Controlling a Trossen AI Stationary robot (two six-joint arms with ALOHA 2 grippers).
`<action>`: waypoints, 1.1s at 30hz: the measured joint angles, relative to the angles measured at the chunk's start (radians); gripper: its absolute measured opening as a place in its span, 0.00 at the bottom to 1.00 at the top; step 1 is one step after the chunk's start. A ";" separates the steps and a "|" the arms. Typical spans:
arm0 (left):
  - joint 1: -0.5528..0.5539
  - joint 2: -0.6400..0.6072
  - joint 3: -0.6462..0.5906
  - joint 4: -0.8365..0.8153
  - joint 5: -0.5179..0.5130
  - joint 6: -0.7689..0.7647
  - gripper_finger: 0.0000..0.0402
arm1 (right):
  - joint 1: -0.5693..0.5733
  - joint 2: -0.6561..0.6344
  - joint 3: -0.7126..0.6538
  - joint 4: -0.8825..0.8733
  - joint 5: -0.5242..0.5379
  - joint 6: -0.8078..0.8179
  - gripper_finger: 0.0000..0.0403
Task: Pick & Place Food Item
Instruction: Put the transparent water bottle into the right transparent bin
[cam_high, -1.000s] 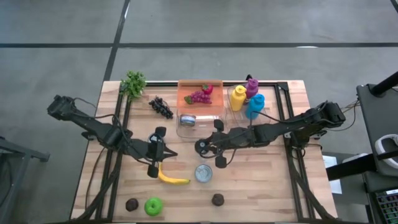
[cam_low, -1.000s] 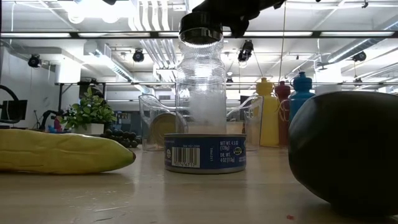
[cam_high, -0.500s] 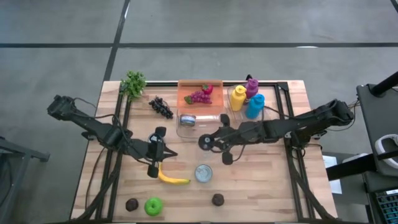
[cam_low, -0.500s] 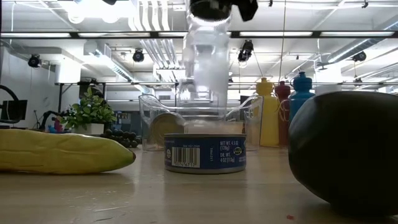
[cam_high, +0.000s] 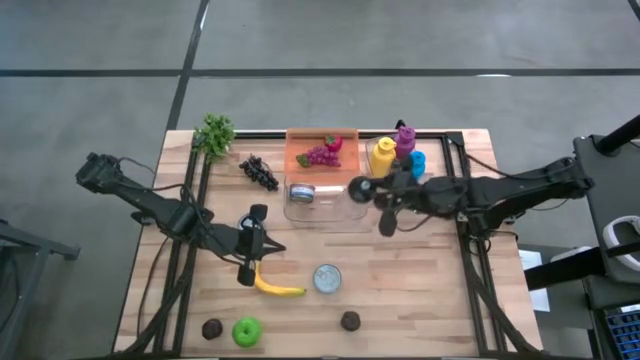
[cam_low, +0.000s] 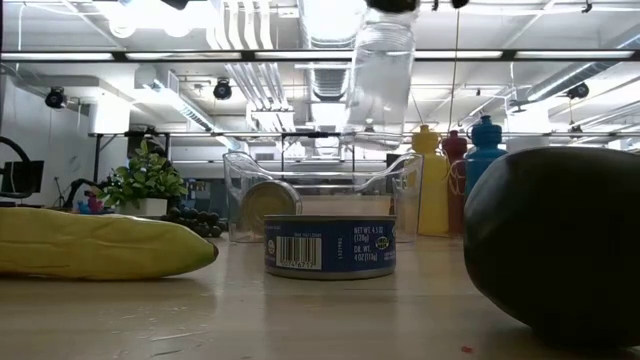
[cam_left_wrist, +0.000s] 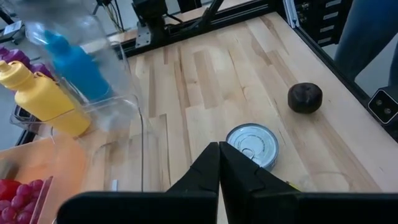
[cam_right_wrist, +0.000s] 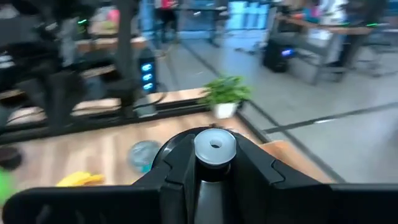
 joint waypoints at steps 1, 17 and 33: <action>0.000 0.000 0.000 0.000 0.000 0.000 0.02 | 0.000 -0.016 0.000 -0.012 0.028 0.001 0.19; 0.001 0.000 0.000 0.003 0.000 0.000 0.02 | -0.002 -0.174 0.000 -0.254 0.401 0.182 0.18; 0.000 0.000 0.000 0.005 0.000 0.000 0.02 | -0.047 -0.144 -0.004 -0.370 0.502 0.288 0.18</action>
